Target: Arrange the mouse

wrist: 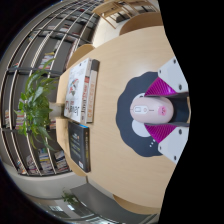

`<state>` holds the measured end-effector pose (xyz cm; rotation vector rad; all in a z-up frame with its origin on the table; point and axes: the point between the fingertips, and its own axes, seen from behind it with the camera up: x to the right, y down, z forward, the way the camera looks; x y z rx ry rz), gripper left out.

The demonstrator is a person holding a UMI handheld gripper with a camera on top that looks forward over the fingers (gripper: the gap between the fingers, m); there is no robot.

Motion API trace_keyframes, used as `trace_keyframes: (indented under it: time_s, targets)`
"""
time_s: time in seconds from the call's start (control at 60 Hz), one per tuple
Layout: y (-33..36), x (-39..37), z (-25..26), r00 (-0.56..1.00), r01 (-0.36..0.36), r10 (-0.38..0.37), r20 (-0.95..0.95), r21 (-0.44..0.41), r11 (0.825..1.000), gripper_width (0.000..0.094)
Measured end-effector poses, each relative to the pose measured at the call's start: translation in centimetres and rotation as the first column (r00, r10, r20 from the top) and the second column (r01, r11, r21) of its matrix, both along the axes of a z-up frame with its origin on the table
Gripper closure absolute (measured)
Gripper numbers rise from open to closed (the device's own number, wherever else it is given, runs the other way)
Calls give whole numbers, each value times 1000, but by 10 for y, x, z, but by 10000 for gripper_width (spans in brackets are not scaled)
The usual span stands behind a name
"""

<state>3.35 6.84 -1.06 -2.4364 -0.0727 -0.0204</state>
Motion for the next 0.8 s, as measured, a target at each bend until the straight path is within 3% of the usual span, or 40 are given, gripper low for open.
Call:
trace_keyframes:
  time_s: [0.217,0.317,0.55,0.667,0.8]
  targets:
    - [4,1,-2,999,22,-22,-31,15,1000,464]
    - [2,11,11,998,60,-60,0,12,998,252]
    - [-12,14,119,996,92,-94,1,150,984,150]
    - [-46,15,177,994,102,-107,9,217,971,153]
    - [-96,9,216,995,98,-97,-15,236,967,156]
